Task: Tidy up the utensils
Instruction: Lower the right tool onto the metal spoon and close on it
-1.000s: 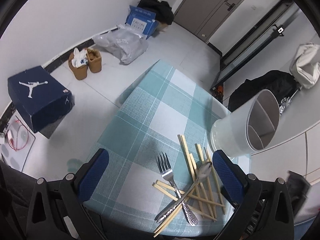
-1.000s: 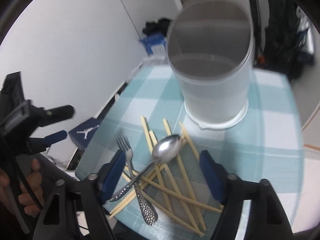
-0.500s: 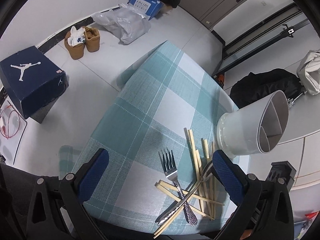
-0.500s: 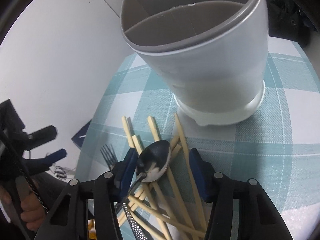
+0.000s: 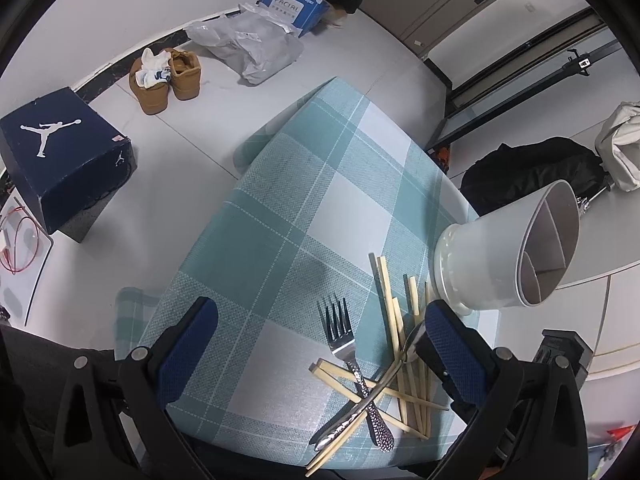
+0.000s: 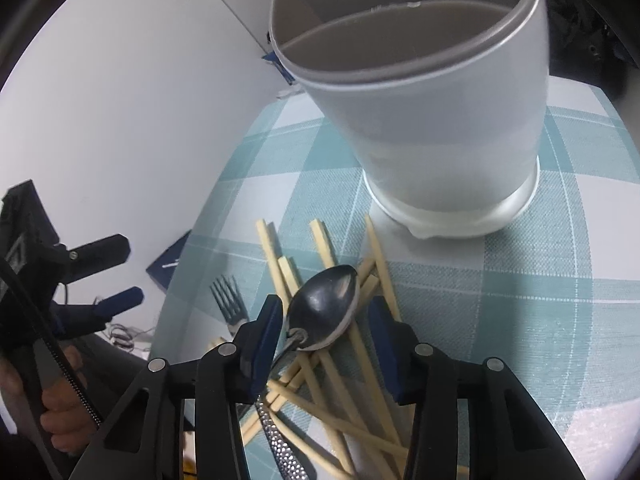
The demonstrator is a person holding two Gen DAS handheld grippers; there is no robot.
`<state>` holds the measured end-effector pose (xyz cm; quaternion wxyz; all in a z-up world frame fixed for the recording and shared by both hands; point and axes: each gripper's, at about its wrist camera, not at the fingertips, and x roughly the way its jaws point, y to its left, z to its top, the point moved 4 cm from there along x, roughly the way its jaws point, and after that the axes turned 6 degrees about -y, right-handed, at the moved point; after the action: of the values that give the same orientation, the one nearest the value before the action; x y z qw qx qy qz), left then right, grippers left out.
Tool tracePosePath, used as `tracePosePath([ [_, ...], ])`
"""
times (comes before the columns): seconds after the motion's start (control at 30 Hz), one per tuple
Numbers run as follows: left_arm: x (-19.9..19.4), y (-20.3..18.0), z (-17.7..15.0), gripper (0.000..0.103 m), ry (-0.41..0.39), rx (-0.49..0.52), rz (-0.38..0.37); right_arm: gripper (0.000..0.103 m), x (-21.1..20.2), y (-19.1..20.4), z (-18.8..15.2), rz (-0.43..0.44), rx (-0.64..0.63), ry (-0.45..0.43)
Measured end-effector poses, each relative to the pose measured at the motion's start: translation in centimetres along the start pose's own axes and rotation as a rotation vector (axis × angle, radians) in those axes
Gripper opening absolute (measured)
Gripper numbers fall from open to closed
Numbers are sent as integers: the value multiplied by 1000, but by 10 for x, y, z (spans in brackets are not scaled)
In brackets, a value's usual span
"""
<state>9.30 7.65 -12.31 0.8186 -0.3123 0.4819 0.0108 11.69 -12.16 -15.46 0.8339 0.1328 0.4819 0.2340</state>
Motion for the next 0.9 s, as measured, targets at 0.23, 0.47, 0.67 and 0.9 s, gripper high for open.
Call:
tracePosePath([
  [0.23, 0, 1, -2, 102, -13, 17, 20, 23, 8, -7, 5, 21, 54, 10],
  [0.47, 3, 4, -5, 102, -8, 18, 33, 6, 10, -21, 5, 34, 111, -6],
  [0.67, 7, 2, -9, 100, 12, 27, 6, 3, -2, -11, 10, 28, 78, -60],
  [0.9, 16, 1, -16, 89, 56, 33, -17, 2, -37, 7, 20, 4, -25, -187],
])
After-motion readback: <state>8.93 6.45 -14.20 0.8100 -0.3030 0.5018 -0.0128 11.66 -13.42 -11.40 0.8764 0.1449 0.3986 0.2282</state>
